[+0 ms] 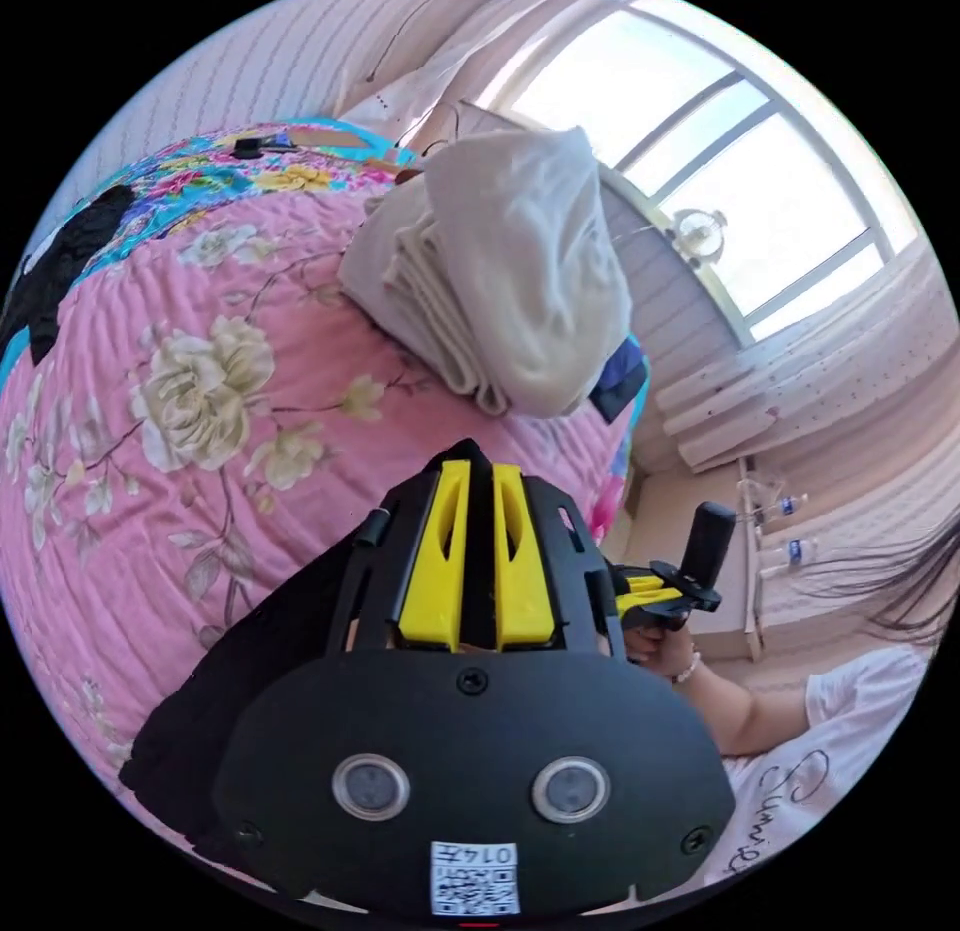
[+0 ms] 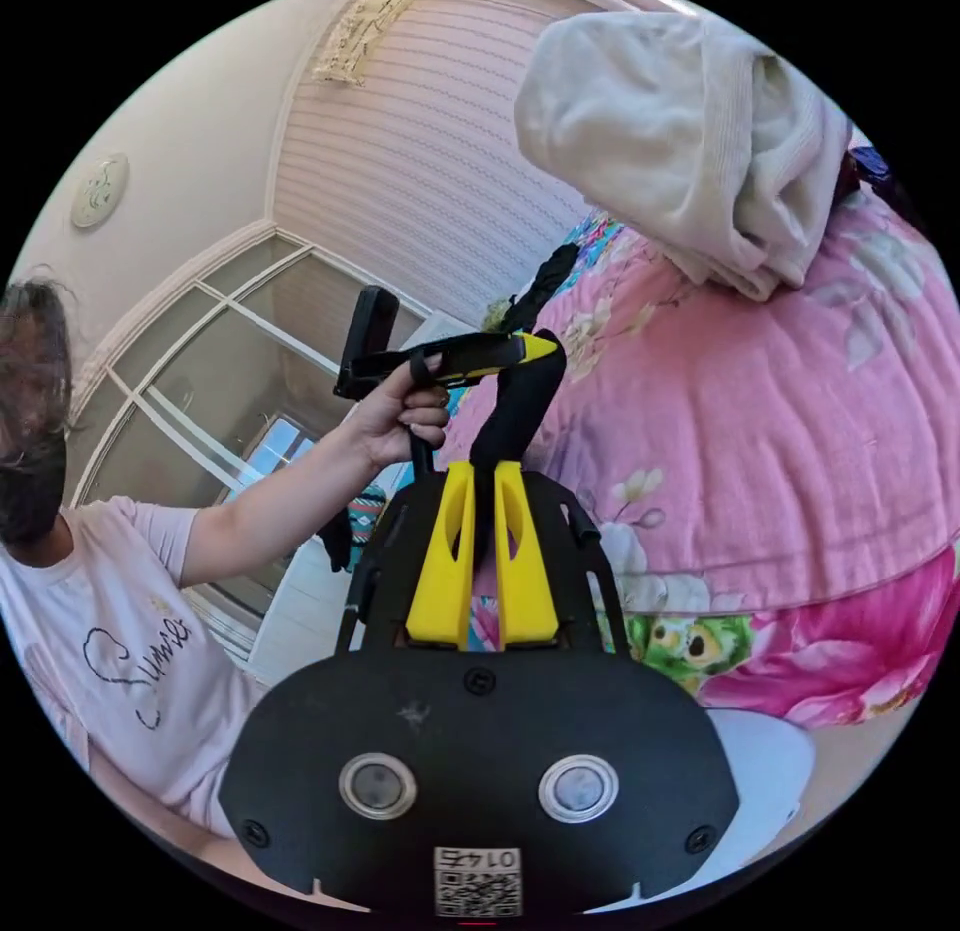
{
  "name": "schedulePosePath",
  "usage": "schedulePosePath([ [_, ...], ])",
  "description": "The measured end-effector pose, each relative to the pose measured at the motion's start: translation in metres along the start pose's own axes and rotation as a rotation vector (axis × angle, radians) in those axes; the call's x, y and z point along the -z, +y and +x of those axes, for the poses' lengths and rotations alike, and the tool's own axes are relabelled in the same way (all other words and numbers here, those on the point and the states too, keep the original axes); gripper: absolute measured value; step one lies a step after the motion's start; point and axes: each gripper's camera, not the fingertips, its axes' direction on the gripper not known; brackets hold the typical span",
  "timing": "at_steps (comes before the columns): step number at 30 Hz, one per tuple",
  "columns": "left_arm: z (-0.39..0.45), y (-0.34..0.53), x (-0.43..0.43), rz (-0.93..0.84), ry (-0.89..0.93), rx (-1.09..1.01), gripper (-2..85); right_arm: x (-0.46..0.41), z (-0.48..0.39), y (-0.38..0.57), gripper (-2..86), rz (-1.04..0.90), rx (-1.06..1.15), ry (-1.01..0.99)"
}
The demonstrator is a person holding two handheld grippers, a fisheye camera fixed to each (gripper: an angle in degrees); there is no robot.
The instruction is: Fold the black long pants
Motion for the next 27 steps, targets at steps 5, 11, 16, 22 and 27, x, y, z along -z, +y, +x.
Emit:
schedulePosePath([
  [5,-0.004,0.048,0.095,0.210,0.159,-0.077,3.2,0.027,-0.037,0.004,2.5,0.028,0.116,-0.079],
  [11,-0.073,0.200,0.244,0.438,-0.043,0.124,3.5,-0.086,-0.128,0.004,3.4,-0.244,0.367,-0.309],
  [16,-0.138,0.315,0.296,0.447,-0.339,0.512,-0.2,-0.262,-0.185,0.041,7.2,-0.580,0.413,-0.265],
  [22,-0.152,0.383,0.307,0.463,-0.294,0.584,-0.4,-0.306,-0.201,0.086,3.2,-0.718,0.458,-0.109],
  [27,-0.161,0.383,0.290,0.364,-0.319,0.558,5.3,-0.272,-0.194,0.084,2.8,-0.553,0.472,0.142],
])
